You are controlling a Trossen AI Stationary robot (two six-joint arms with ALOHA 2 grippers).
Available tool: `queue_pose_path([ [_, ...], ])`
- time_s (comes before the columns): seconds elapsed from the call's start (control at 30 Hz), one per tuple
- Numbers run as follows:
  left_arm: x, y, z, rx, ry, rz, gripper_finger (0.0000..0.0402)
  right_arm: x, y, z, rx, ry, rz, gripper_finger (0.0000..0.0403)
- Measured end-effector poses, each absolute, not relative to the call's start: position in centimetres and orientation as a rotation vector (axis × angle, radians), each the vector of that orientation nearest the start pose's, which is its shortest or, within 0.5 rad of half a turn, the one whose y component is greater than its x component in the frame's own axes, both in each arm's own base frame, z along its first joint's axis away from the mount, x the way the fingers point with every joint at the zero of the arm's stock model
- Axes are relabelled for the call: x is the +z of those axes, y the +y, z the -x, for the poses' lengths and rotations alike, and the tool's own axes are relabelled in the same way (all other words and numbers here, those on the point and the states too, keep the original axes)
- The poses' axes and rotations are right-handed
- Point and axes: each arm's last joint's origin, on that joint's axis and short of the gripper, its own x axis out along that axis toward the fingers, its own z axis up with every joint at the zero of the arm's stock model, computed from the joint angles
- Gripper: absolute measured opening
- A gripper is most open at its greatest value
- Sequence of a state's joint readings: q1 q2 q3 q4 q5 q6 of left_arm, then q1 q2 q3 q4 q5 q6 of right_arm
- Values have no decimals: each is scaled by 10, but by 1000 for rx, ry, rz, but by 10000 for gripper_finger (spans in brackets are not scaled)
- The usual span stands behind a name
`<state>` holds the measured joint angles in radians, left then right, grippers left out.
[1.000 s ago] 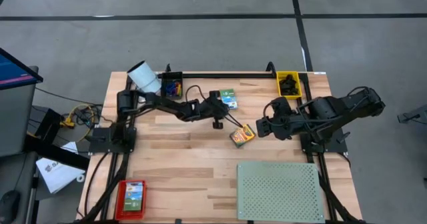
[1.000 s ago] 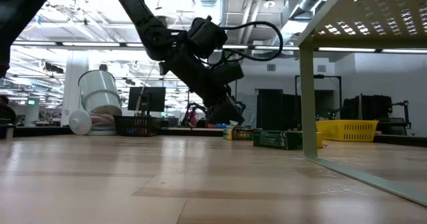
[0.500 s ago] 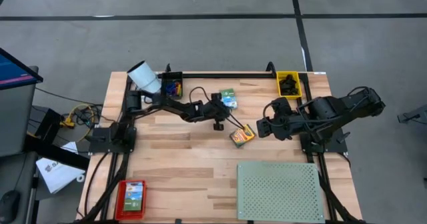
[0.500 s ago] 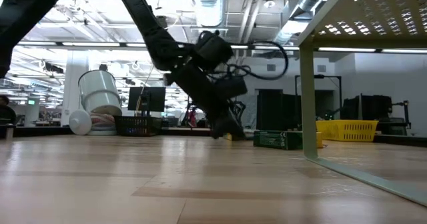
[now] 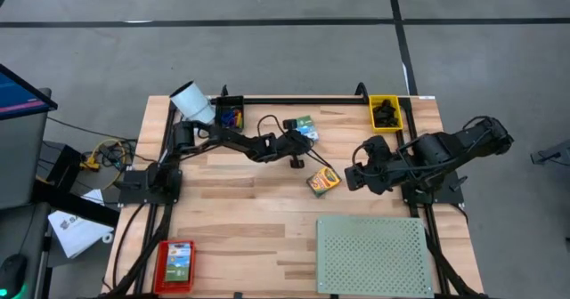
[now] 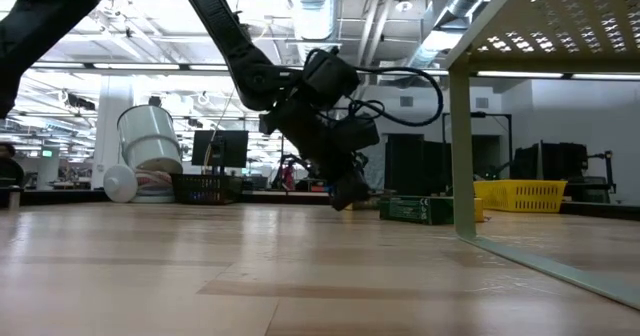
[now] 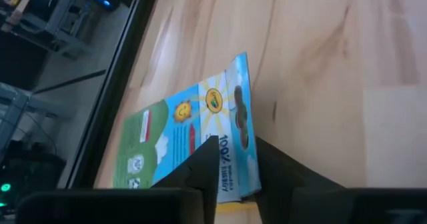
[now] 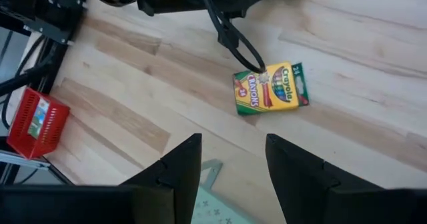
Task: Pick & Place Office Desk Supplies
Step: Put the green crayon box into the orange bin
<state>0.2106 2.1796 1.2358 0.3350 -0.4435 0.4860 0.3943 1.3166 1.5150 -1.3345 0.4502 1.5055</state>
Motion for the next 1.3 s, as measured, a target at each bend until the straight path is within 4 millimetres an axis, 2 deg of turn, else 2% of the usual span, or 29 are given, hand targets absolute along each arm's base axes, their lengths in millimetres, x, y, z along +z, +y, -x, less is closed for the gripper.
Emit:
queue_pose_path([
  [0.2,103,106,-427,482,756,-504,11,381,72,-209,-770,738,-901,163],
  [0.33,103,106,-427,505,744,-443,2,381,72,-209,-768,742,-893,163],
  [0.4,110,102,-425,498,750,-417,1,381,72,-209,-768,741,-895,163],
  [0.5,134,93,-420,461,742,-362,1,381,72,-209,-769,739,-898,163],
  [0.63,190,79,-408,377,660,-231,1,382,72,-210,-777,718,-884,163],
  [0.8,253,60,-372,291,648,-151,1,382,71,-210,-786,687,-848,163],
  [1.0,317,38,-311,271,636,2,0,383,70,-211,-779,671,-801,163],
  [1.1,342,24,-279,255,615,63,0,384,70,-211,-789,649,-781,163],
  [1.3,367,-5,-223,197,630,219,0,386,68,-216,-761,610,-747,163],
])
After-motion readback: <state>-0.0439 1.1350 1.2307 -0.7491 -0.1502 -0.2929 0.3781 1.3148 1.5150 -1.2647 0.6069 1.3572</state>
